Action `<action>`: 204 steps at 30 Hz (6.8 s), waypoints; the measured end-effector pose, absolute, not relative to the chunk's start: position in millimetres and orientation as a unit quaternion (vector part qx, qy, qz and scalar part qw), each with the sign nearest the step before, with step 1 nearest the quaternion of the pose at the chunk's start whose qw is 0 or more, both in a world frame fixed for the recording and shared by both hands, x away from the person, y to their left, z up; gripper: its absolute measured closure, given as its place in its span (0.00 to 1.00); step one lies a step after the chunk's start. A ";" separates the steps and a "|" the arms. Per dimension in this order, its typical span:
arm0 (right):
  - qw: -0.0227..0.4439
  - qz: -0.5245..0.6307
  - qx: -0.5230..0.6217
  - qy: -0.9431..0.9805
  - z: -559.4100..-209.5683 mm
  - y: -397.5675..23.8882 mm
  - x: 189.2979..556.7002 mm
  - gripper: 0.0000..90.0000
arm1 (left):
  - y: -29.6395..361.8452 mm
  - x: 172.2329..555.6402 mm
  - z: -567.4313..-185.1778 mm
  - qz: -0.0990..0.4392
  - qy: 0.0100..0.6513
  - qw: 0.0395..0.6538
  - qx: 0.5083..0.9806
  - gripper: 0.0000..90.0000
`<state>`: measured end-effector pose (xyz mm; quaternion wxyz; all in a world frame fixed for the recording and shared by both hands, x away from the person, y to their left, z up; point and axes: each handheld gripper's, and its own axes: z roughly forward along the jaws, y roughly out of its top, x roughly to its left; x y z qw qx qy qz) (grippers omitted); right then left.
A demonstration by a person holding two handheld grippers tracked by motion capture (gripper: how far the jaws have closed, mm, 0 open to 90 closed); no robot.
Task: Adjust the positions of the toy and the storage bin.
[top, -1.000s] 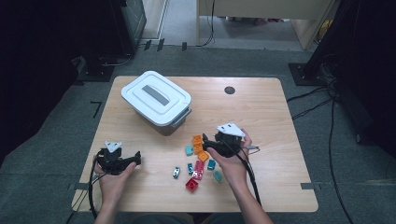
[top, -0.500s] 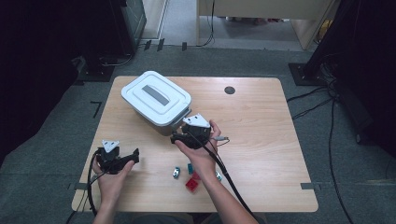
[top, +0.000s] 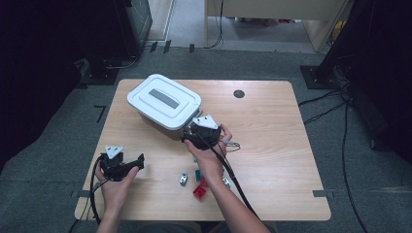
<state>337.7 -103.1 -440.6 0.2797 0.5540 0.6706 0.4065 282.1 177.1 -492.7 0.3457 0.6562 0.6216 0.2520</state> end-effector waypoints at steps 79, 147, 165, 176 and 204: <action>0.097 0.503 0.634 0.579 -440.4 -184.4 357.5 0.95 | 199.5 340.7 -432.6 0.128 0.617 0.451 0.632 0.94; 0.056 0.534 0.622 0.570 -438.4 -241.3 292.1 0.64 | 194.0 300.3 -429.9 0.095 0.588 0.501 0.628 0.66; 0.047 0.514 0.620 0.591 -450.3 -230.9 293.1 0.91 | 181.6 299.2 -437.6 0.073 0.582 0.493 0.643 0.84; 0.044 0.513 0.629 0.582 -449.5 -237.9 280.6 0.89 | 176.2 289.8 -441.6 0.071 0.575 0.497 0.646 0.73; 0.163 0.538 0.373 0.738 -377.1 -240.4 312.5 0.43 | 185.4 267.1 -440.0 0.119 0.502 0.487 0.704 0.21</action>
